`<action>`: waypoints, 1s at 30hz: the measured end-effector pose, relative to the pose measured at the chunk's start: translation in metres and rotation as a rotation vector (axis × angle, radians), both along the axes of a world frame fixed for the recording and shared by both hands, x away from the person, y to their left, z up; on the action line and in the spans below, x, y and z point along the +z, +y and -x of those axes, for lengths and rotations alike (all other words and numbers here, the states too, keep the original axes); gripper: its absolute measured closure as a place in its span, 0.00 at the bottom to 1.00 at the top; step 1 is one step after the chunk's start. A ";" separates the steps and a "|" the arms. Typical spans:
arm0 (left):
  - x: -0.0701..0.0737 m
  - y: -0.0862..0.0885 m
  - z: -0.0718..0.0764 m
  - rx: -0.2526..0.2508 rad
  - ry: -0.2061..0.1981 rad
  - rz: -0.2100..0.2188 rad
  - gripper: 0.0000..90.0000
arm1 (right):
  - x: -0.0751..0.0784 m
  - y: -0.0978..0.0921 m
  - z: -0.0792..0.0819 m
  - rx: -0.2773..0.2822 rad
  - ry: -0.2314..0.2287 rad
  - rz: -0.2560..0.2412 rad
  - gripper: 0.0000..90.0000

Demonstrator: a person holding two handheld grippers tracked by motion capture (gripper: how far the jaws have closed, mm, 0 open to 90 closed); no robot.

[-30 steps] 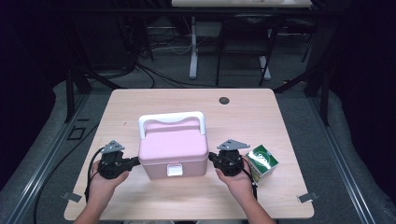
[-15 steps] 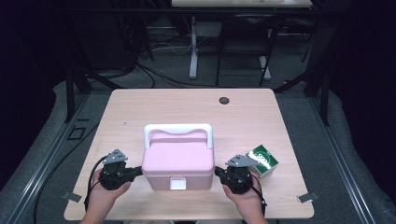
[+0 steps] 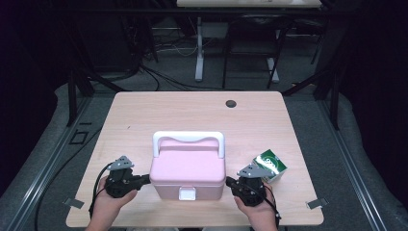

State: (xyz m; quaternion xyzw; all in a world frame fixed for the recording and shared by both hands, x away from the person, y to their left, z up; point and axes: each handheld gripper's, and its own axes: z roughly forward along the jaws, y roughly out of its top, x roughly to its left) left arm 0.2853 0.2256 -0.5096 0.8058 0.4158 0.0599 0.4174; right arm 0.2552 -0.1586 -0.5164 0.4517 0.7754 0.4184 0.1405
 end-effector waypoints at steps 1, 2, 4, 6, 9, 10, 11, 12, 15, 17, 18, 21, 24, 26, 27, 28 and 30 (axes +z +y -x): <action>0.000 0.000 -0.001 0.000 0.002 -0.006 1.00 | 0.000 0.000 0.000 0.002 0.000 0.003 1.00; 0.000 -0.001 -0.001 0.007 0.011 -0.012 0.99 | 0.001 0.000 -0.001 0.004 0.003 0.005 1.00; 0.001 -0.001 -0.003 0.005 0.019 -0.037 0.95 | 0.001 0.000 -0.002 0.011 0.010 0.013 1.00; 0.003 0.000 -0.005 0.000 0.031 -0.044 0.92 | 0.002 -0.001 -0.004 0.020 0.020 0.017 0.98; 0.010 0.003 -0.007 -0.016 0.034 -0.049 0.87 | 0.005 -0.005 -0.007 0.028 0.027 0.022 0.95; 0.013 0.005 -0.008 -0.018 0.029 -0.058 0.86 | 0.007 -0.006 -0.008 0.034 0.024 0.024 0.95; 0.016 0.006 -0.009 -0.013 0.028 -0.059 0.85 | 0.009 -0.008 -0.009 0.037 0.021 0.029 0.94; 0.018 0.007 -0.010 -0.012 0.027 -0.061 0.83 | 0.011 -0.009 -0.010 0.034 0.021 0.035 0.92; 0.027 0.012 -0.014 -0.014 0.028 -0.057 0.78 | 0.020 -0.015 -0.016 0.048 0.029 0.026 0.85; 0.033 0.013 -0.016 -0.020 0.028 -0.055 0.74 | 0.027 -0.017 -0.019 0.055 0.032 0.044 0.80; 0.037 0.014 -0.017 -0.018 0.027 -0.057 0.72 | 0.031 -0.018 -0.021 0.071 0.034 0.042 0.76; 0.048 0.016 -0.020 -0.027 0.027 -0.046 0.68 | 0.042 -0.021 -0.027 0.095 0.033 0.046 0.72; 0.058 0.017 -0.022 -0.025 0.024 -0.041 0.66 | 0.055 -0.024 -0.032 0.074 0.028 0.074 0.71; 0.063 0.016 -0.024 -0.032 0.026 -0.046 0.65 | 0.061 -0.027 -0.037 0.095 0.043 0.051 0.69; 0.066 0.015 -0.025 -0.038 0.025 -0.052 0.65 | 0.063 -0.027 -0.038 0.108 0.052 0.039 0.69; 0.070 0.015 -0.027 -0.046 0.029 -0.054 0.65 | 0.066 -0.027 -0.039 0.103 0.052 0.054 0.68; 0.074 0.014 -0.030 -0.052 0.034 -0.053 0.65 | 0.073 -0.027 -0.043 0.122 0.057 0.066 0.67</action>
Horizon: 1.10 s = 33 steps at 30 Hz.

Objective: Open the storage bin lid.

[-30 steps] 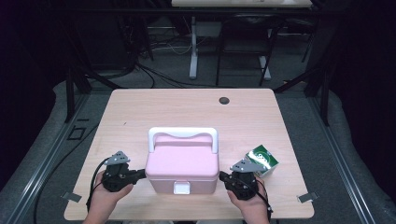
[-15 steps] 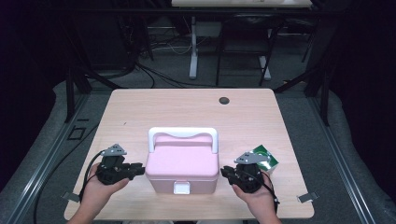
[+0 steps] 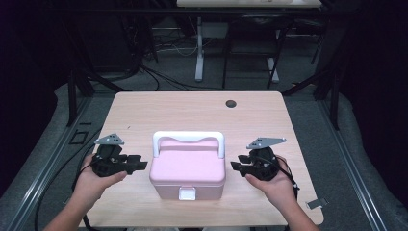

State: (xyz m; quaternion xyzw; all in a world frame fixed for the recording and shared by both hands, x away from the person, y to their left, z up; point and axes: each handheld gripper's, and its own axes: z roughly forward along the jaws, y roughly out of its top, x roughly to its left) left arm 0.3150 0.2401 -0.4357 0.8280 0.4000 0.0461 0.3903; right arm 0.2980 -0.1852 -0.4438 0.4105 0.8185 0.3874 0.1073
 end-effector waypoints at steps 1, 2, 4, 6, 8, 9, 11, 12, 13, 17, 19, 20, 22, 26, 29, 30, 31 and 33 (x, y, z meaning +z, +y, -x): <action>0.002 0.000 -0.001 -0.002 0.003 0.002 0.65 | 0.003 0.001 -0.001 -0.030 -0.019 0.048 0.67; 0.004 -0.001 -0.003 -0.003 0.004 0.004 0.64 | 0.006 0.001 -0.003 -0.010 -0.012 0.022 0.67; 0.008 -0.001 -0.005 -0.011 0.007 0.002 0.63 | 0.012 0.003 -0.005 -0.036 -0.015 0.066 0.66; 0.012 -0.003 -0.008 -0.023 0.011 0.003 0.63 | 0.014 0.003 -0.011 0.062 0.015 -0.033 0.65; 0.014 -0.006 -0.011 -0.030 0.008 -0.004 0.62 | 0.016 0.007 -0.015 0.090 0.018 -0.033 0.64; 0.016 -0.008 -0.013 -0.038 0.009 -0.004 0.62 | 0.019 0.012 -0.015 0.019 -0.006 0.063 0.63; 0.017 -0.012 -0.015 -0.056 0.010 0.005 0.62 | 0.018 0.014 -0.022 0.070 0.018 -0.010 0.62; 0.016 -0.014 -0.017 -0.064 0.009 0.008 0.62 | 0.017 0.016 -0.024 0.071 0.027 -0.016 0.62; 0.016 -0.016 -0.018 -0.072 0.015 0.008 0.61 | 0.016 0.017 -0.026 0.074 0.029 -0.024 0.61; 0.011 -0.027 -0.026 -0.077 0.014 -0.004 0.60 | 0.012 0.023 -0.034 0.094 0.038 -0.057 0.61; 0.009 -0.032 -0.029 -0.086 0.017 -0.013 0.60 | 0.011 0.026 -0.037 0.096 0.039 -0.060 0.61; 0.009 -0.034 -0.029 -0.092 0.021 -0.014 0.60 | 0.010 0.027 -0.039 0.109 0.042 -0.071 0.61; 0.009 -0.036 -0.031 -0.097 0.015 -0.027 0.61 | 0.010 0.028 -0.040 0.126 0.037 -0.073 0.64; 0.010 -0.035 -0.035 -0.089 0.032 -0.019 0.66 | 0.011 0.032 -0.041 0.129 0.032 -0.059 0.67; 0.011 -0.035 -0.035 -0.085 0.026 -0.025 0.70 | 0.012 0.031 -0.041 0.127 0.031 -0.058 0.71; 0.011 -0.036 -0.034 -0.089 0.020 -0.031 0.70 | 0.012 0.031 -0.041 0.126 0.028 -0.055 0.73; 0.012 -0.036 -0.033 -0.091 0.011 -0.042 0.71 | 0.012 0.031 -0.040 0.128 0.024 -0.057 0.74; 0.014 -0.037 -0.029 -0.091 -0.006 -0.050 0.71 | 0.014 0.030 -0.037 0.137 0.013 -0.053 0.77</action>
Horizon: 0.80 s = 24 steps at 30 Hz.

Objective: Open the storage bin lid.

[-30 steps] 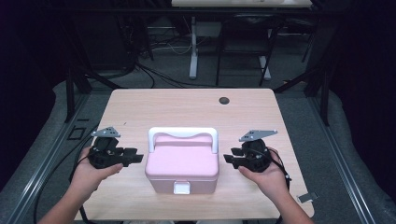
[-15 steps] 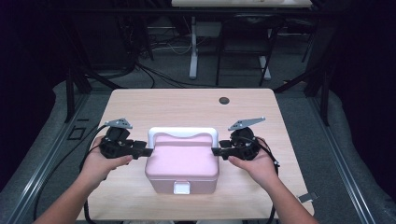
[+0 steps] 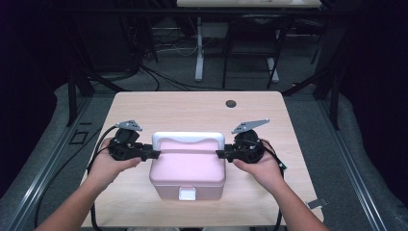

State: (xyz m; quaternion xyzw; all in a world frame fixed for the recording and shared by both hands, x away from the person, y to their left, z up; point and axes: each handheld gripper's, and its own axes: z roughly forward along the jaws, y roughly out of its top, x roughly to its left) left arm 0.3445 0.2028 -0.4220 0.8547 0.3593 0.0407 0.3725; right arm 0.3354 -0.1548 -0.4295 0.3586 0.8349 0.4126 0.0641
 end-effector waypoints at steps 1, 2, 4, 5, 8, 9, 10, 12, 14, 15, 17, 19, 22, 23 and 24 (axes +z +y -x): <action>0.001 0.000 0.002 0.000 -0.006 -0.003 0.72 | 0.001 0.000 0.002 -0.005 -0.009 0.013 0.78; 0.002 0.000 0.003 -0.005 -0.014 -0.009 0.73 | 0.002 0.001 0.004 -0.004 -0.021 0.020 0.80; 0.002 0.000 0.007 0.000 -0.024 -0.011 0.74 | 0.004 0.002 0.008 0.006 -0.035 0.043 0.81; 0.002 0.000 0.007 -0.003 -0.025 -0.014 0.74 | 0.004 0.003 0.010 0.009 -0.049 0.047 0.82; 0.002 0.000 0.005 0.002 -0.024 -0.015 0.79 | 0.004 0.005 0.012 0.006 -0.065 0.063 0.83; 0.002 0.000 0.005 0.001 -0.019 -0.013 0.81 | 0.005 0.004 0.012 0.015 -0.056 0.073 0.83; 0.002 -0.001 0.005 0.000 -0.023 -0.016 0.81 | 0.005 0.005 0.012 0.016 -0.061 0.071 0.83; 0.003 -0.002 0.007 -0.007 -0.036 -0.038 0.81 | 0.006 0.006 0.012 0.024 -0.062 0.079 0.83; 0.004 -0.004 0.008 -0.010 -0.044 -0.055 0.81 | 0.007 0.007 0.013 0.016 -0.066 0.101 0.83; 0.005 -0.004 0.008 -0.012 -0.046 -0.059 0.82 | 0.007 0.008 0.013 0.017 -0.066 0.102 0.83; 0.005 -0.004 0.008 -0.014 -0.040 -0.066 0.82 | 0.008 0.008 0.013 0.019 -0.064 0.102 0.84; 0.006 -0.004 0.010 -0.015 -0.040 -0.068 0.82 | 0.008 0.009 0.014 0.020 -0.064 0.106 0.84; 0.007 -0.003 0.012 -0.021 -0.035 -0.076 0.82 | 0.008 0.009 0.017 0.022 -0.063 0.101 0.84; 0.008 -0.003 0.013 -0.023 -0.036 -0.078 0.82 | 0.008 0.009 0.017 0.024 -0.062 0.099 0.84; 0.009 -0.003 0.014 -0.023 -0.035 -0.078 0.82 | 0.009 0.009 0.018 0.028 -0.063 0.098 0.84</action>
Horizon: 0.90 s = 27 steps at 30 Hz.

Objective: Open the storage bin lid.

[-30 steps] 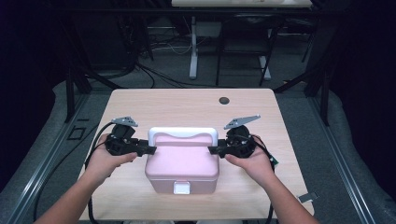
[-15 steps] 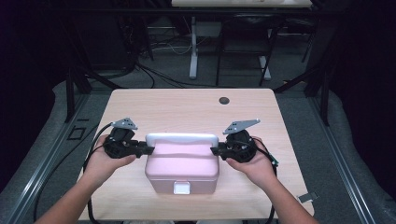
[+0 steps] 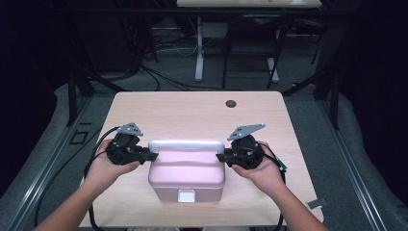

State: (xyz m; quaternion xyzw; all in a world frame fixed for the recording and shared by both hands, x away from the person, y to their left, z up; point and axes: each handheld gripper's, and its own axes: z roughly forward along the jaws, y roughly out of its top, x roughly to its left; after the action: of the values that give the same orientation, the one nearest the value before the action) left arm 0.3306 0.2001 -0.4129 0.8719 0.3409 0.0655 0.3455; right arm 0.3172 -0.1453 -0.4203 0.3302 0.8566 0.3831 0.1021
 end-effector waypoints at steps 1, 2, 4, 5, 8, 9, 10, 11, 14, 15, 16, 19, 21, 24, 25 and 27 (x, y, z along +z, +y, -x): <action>0.002 0.001 0.001 -0.003 0.000 0.003 0.82 | 0.001 0.000 0.001 0.000 0.005 -0.002 0.84; 0.003 0.001 0.001 -0.003 0.001 0.003 0.82 | 0.002 0.000 0.001 0.005 0.005 -0.007 0.84; 0.009 0.003 0.001 0.001 0.000 0.014 0.82 | 0.007 0.000 0.002 0.012 0.004 -0.020 0.84; 0.011 0.003 0.001 0.004 -0.002 0.016 0.82 | 0.009 0.000 0.002 0.013 0.002 -0.026 0.84; 0.020 0.005 -0.005 0.008 0.008 0.026 0.82 | 0.017 0.001 0.001 0.002 -0.003 -0.028 0.84; 0.022 0.005 -0.007 0.011 0.011 0.028 0.82 | 0.019 0.001 -0.001 -0.004 -0.002 -0.024 0.84; 0.023 0.005 -0.009 0.012 0.021 0.029 0.81 | 0.020 0.001 -0.002 0.003 0.004 -0.045 0.83; 0.024 0.005 -0.011 0.013 0.025 0.029 0.81 | 0.022 0.001 -0.004 -0.009 0.010 -0.040 0.83; 0.027 0.006 -0.014 0.016 0.042 0.041 0.81 | 0.023 0.000 -0.008 -0.016 0.018 -0.055 0.83; 0.027 0.006 -0.015 0.018 0.044 0.043 0.81 | 0.024 0.000 -0.008 -0.016 0.020 -0.062 0.83; 0.027 0.006 -0.015 0.019 0.045 0.044 0.81 | 0.024 0.000 -0.009 -0.014 0.020 -0.065 0.83; 0.028 0.005 -0.015 0.023 0.037 0.041 0.81 | 0.026 0.001 -0.010 -0.024 0.014 -0.060 0.82; 0.029 0.004 -0.015 0.026 0.032 0.036 0.81 | 0.027 0.001 -0.011 -0.026 0.019 -0.060 0.81; 0.030 0.004 -0.015 0.028 0.030 0.033 0.80 | 0.028 0.001 -0.012 -0.031 0.021 -0.060 0.81; 0.031 0.003 -0.016 0.026 0.029 0.030 0.80 | 0.028 0.001 -0.012 -0.031 0.023 -0.063 0.81; 0.033 0.003 -0.017 0.030 0.031 0.033 0.80 | 0.030 0.002 -0.013 -0.035 0.021 -0.061 0.81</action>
State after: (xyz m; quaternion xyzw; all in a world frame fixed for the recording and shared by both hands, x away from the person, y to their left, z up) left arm 0.3473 0.2034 -0.3804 0.8617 0.3604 0.0514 0.3535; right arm 0.3301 -0.1437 -0.3905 0.3523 0.8396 0.4037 0.0896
